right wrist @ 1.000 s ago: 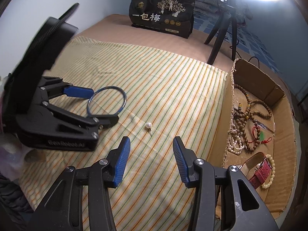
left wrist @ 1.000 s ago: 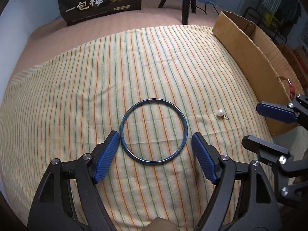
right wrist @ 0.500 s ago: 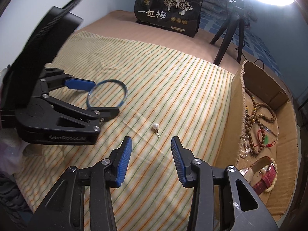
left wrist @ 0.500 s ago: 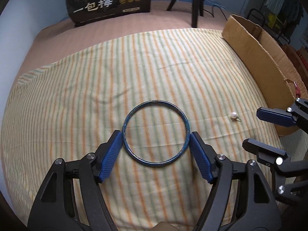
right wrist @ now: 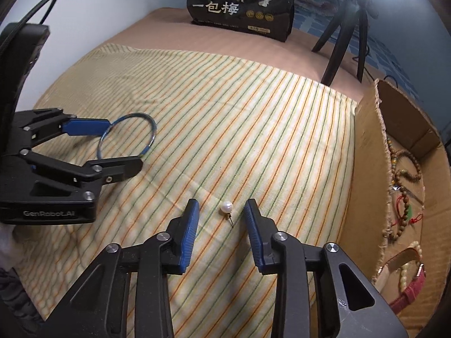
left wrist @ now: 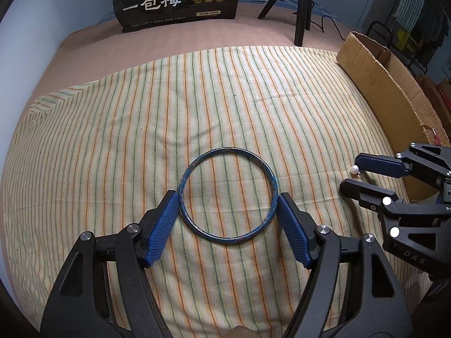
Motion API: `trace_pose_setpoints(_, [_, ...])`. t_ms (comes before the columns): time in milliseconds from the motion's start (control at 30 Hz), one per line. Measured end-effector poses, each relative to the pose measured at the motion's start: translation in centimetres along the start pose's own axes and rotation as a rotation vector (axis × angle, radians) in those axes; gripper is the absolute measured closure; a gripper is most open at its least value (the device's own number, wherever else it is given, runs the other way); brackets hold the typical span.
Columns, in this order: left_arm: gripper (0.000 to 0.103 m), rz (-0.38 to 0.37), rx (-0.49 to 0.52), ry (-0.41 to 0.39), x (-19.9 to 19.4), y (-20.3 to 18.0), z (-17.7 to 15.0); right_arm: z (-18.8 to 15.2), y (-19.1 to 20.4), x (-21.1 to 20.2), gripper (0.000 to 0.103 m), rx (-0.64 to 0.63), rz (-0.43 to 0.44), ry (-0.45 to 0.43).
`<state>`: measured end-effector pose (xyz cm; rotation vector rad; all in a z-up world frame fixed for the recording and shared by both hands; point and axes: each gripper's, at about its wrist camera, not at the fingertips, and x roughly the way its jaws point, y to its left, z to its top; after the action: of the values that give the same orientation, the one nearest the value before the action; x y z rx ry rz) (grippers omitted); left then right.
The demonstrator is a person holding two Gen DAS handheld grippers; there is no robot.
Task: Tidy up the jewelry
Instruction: 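Close the left tool on the dark blue bangle while the right tool grips the second pearl earring, then carry the bangle in the left tool while the right tool carries the earring over the box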
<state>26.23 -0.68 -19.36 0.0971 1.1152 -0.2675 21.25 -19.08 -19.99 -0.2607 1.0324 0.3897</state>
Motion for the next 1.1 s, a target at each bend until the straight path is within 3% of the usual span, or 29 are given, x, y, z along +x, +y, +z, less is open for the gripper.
trace_pose_setpoints(333, [0.030, 0.000, -0.010, -0.001, -0.2, 0.0, -0.2, -0.1, -0.1, 0.0, 0.096, 0.018, 0.016, 0.000])
trace_pose_setpoints(667, [0.030, 0.000, -0.051, -0.036, -2.3, 0.5, -0.2, -0.1, 0.1, -2.3, 0.096, 0.037, 0.040, -0.054])
trace_pose_setpoints(1100, [0.030, -0.045, -0.067, -0.200, -9.0, -2.5, 1.8, 0.4, -2.1, -9.2, 0.096, 0.064, 0.062, -0.184])
